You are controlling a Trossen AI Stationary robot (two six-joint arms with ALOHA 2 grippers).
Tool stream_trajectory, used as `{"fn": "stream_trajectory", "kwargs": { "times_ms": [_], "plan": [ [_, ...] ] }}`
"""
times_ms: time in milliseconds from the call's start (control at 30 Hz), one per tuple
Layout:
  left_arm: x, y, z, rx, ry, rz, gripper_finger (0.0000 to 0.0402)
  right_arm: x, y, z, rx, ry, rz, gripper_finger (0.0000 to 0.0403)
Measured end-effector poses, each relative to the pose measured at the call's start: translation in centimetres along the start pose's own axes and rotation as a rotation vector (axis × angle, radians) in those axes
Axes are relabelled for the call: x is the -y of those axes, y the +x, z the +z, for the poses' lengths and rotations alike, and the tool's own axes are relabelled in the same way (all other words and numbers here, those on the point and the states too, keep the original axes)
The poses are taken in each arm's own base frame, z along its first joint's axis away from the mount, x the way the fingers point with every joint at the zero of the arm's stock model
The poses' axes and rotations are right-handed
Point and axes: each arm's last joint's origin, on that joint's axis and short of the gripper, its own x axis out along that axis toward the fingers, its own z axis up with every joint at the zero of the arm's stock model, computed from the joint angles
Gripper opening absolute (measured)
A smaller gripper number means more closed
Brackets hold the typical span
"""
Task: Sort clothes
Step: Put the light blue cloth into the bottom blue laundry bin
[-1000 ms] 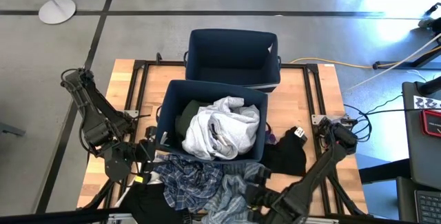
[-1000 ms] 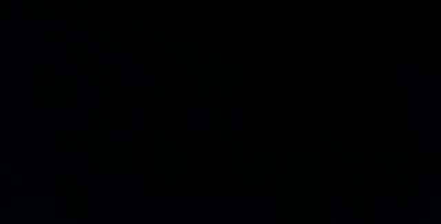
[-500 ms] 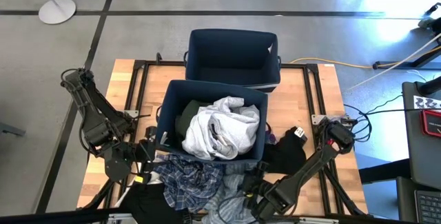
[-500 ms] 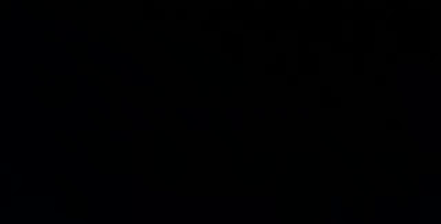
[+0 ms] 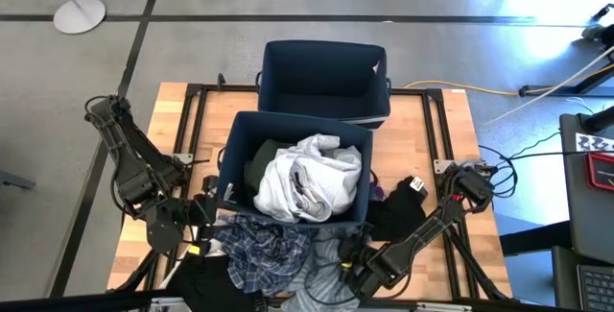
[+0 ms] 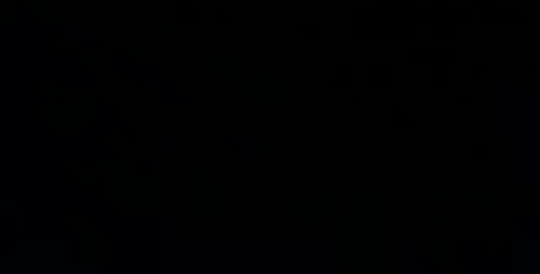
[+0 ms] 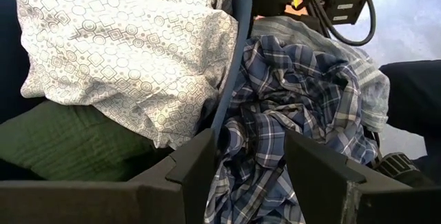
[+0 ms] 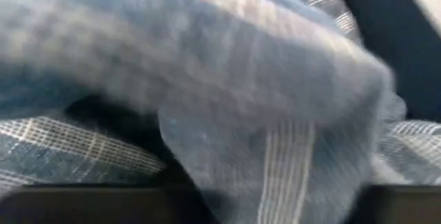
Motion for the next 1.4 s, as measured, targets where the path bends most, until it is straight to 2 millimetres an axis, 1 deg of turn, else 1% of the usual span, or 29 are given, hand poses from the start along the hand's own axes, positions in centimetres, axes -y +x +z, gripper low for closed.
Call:
{"fn": "stream_trajectory", "kwargs": {
  "times_ms": [100, 133, 167, 300, 367, 433, 533, 667, 800, 967, 1100, 1267, 1400],
  "plan": [
    [0.0, 0.0, 0.0, 0.001, -0.004, 0.001, 0.0166, 0.0, 0.0, -0.1, -0.032, -0.003, 0.018, 0.0026],
    [0.0, 0.0, 0.0, 0.001, -0.004, 0.001, 0.0166, -0.1, 0.0, -0.1, -0.033, -0.006, 0.024, 0.0017],
    [0.0, 0.0, 0.0, 0.002, -0.005, 0.002, 0.0166, -0.1, 0.0, -0.1, -0.032, -0.009, 0.033, 0.0016],
    [0.0, 0.0, 0.0, 0.002, -0.006, 0.002, 0.0166, -0.8, -0.5, 0.2, -0.044, -0.039, 0.083, 0.0034],
    [0.0, 0.0, 0.0, 0.002, -0.006, 0.002, 0.0166, -1.3, -1.1, 0.5, -0.049, -0.058, 0.099, 0.0029],
    [0.0, 0.0, 0.0, 0.002, -0.006, 0.002, 0.0166, -1.7, -2.0, 1.0, -0.042, -0.09, 0.092, 0.0015],
    [0.0, 0.0, 0.0, 0.002, -0.006, 0.002, 0.0166, -2.4, -3.7, 2.0, -0.006, -0.13, 0.081, 0.0014],
    [0.0, 0.0, 0.0, 0.002, -0.007, 0.002, 0.0166, -3.0, -6.1, 3.8, 0.038, -0.156, 0.067, 0.0026],
    [0.0, 0.0, 0.0, 0.003, -0.008, 0.002, 0.0166, -3.6, -8.7, 5.8, 0.077, -0.188, 0.092, 0.0016],
    [0.0, 0.0, 0.0, 0.003, -0.008, 0.001, 0.0166, -4.0, -12.2, 8.7, 0.21, -0.233, 0.099, 0.0014],
    [0.0, 0.0, 0.0, 0.003, -0.008, 0.002, 0.0166, -4.0, -14.8, 11.0, 0.306, -0.269, 0.109, 0.0026],
    [0.0, 0.0, 0.0, 0.003, -0.008, 0.002, 0.0166, -3.6, -17.9, 13.5, 0.43, -0.316, 0.095, 0.0013],
    [0.0, 0.0, 0.0, 0.003, -0.002, 0.002, 0.0166, -2.8, -20.5, 15.5, 0.534, -0.347, 0.061, 0.0014]
  ]
}}
